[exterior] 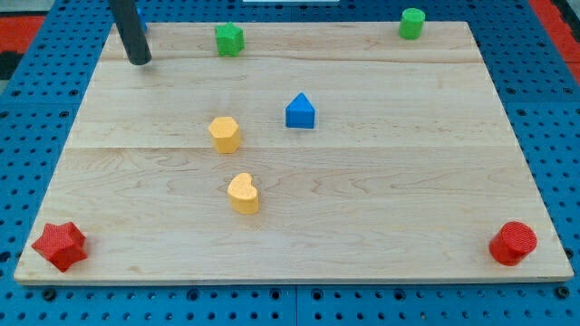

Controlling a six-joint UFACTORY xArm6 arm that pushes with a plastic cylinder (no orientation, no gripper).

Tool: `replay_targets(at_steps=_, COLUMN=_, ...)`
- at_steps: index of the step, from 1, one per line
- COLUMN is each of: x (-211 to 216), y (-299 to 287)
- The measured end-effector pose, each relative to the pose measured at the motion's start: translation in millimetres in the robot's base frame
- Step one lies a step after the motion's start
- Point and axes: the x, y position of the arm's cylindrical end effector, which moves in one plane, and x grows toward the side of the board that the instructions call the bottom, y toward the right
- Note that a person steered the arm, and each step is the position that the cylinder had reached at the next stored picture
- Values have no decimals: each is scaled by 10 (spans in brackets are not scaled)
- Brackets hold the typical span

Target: Move your arm towards center left

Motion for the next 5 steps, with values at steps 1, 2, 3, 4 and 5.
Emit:
replay_targets(at_steps=1, x=292, y=0)
replay_targets(at_steps=2, x=458, y=0)
replay_targets(at_steps=3, x=458, y=0)
replay_targets(at_steps=4, x=626, y=0)
replay_targets(at_steps=5, x=890, y=0)
